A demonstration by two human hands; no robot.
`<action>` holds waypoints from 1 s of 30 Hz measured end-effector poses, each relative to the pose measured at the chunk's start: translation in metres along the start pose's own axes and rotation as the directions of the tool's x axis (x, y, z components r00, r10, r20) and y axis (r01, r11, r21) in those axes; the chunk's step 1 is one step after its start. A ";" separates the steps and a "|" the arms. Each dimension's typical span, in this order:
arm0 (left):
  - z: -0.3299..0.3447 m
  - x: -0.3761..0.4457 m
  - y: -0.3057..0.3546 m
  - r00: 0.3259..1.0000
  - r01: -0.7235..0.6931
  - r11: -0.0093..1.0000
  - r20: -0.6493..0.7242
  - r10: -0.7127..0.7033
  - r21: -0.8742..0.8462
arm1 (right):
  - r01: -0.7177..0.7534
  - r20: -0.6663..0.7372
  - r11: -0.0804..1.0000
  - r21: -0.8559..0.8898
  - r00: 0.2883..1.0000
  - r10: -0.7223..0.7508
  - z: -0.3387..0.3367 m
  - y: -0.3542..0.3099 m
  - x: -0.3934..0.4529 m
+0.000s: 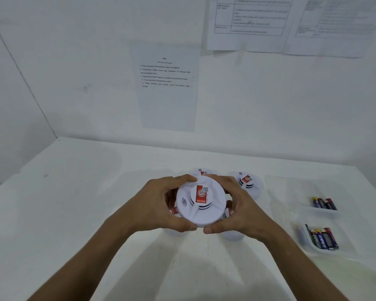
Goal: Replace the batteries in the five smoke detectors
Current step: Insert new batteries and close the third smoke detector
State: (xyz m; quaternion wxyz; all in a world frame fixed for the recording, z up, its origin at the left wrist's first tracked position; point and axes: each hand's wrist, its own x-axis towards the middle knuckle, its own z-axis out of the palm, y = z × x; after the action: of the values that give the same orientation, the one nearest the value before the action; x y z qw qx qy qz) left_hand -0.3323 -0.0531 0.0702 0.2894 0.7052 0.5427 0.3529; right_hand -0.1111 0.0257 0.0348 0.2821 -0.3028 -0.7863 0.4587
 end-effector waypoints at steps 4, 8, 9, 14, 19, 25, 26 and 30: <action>-0.003 0.005 -0.007 1.000 0.004 0.999 0.004 -0.004 0.044 | -0.001 -0.007 1.000 -0.012 1.000 0.001 0.001 0.002 0.008; -0.002 0.009 -0.020 1.000 0.011 0.999 -0.012 -0.010 0.046 | -0.001 -0.032 1.000 -0.016 0.999 0.000 0.002 0.004 0.012; -0.001 0.010 -0.022 1.000 0.015 0.999 -0.014 -0.015 0.036 | -0.006 -0.033 1.000 -0.011 0.999 0.006 0.001 0.004 0.014; -0.001 0.013 -0.026 1.000 0.021 0.999 -0.011 -0.020 0.025 | -0.036 0.032 0.999 0.024 0.999 0.035 0.000 0.003 0.019; -0.006 0.015 -0.030 0.999 0.040 0.999 -0.004 -0.040 0.019 | -0.021 0.064 0.998 0.066 0.998 0.016 0.002 0.003 0.025; -0.012 0.021 -0.035 0.998 0.061 0.998 0.001 -0.061 0.000 | -0.030 0.078 0.994 0.104 0.997 0.022 0.004 0.004 0.032; -0.012 0.022 -0.035 0.998 0.063 0.998 0.007 -0.063 -0.001 | -0.033 0.076 0.994 0.103 0.997 0.025 0.004 0.004 0.032; -0.013 0.026 -0.032 0.998 0.054 0.998 0.032 -0.053 -0.014 | -0.039 0.065 0.996 0.083 0.997 0.034 0.001 0.005 0.034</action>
State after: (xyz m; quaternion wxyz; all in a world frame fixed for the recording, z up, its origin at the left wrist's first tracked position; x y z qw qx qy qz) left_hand -0.3567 -0.0203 0.0578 0.3124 0.6937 0.5540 0.3380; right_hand -0.1336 0.0521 0.0358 0.2611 -0.2904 -0.7691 0.5059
